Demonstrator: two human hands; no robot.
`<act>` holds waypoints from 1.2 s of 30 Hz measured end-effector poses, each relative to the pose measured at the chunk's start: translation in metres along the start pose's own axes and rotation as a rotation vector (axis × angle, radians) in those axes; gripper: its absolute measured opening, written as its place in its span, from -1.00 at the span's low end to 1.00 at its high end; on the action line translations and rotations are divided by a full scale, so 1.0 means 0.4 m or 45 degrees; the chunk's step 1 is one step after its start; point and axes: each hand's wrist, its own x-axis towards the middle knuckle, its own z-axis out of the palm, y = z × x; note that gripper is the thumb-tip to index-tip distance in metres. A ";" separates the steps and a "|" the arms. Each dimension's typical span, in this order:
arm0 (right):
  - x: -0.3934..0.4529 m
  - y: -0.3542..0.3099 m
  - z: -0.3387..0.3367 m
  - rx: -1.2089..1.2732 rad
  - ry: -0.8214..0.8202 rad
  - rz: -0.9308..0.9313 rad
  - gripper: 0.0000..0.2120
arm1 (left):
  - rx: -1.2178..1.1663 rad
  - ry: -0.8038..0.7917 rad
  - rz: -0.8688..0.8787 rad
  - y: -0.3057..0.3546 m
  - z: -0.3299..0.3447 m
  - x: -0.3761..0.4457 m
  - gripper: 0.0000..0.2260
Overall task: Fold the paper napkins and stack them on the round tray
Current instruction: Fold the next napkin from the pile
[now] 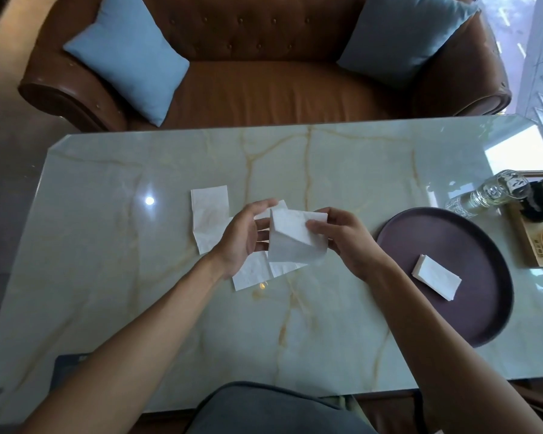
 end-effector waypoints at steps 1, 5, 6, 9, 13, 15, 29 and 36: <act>0.001 -0.001 0.000 0.004 0.001 -0.002 -0.97 | -0.032 -0.026 -0.049 0.000 -0.003 0.000 -0.59; 0.005 0.001 0.005 -0.004 0.012 -0.002 -0.89 | 0.250 -0.035 0.043 -0.010 0.003 -0.008 -0.72; 0.004 0.001 0.006 -0.003 0.002 0.000 -0.86 | 0.289 -0.014 0.085 -0.012 0.007 -0.008 -0.79; -0.001 0.002 0.008 -0.030 -0.106 0.019 -0.79 | 0.265 0.052 0.132 -0.012 0.013 -0.007 -0.85; -0.003 0.005 0.010 -0.036 -0.114 -0.024 -0.77 | 0.158 0.066 0.090 -0.016 0.019 -0.006 -0.84; 0.001 0.004 0.010 -0.036 -0.079 -0.037 -0.76 | 0.128 0.044 0.029 -0.023 0.022 -0.009 -0.84; 0.004 -0.001 0.018 -0.070 0.046 0.026 -0.75 | 0.156 0.160 0.137 -0.012 0.023 -0.005 -0.79; 0.003 -0.002 0.015 -0.062 0.067 0.005 -0.79 | 0.148 0.154 0.174 -0.014 0.015 -0.007 -0.67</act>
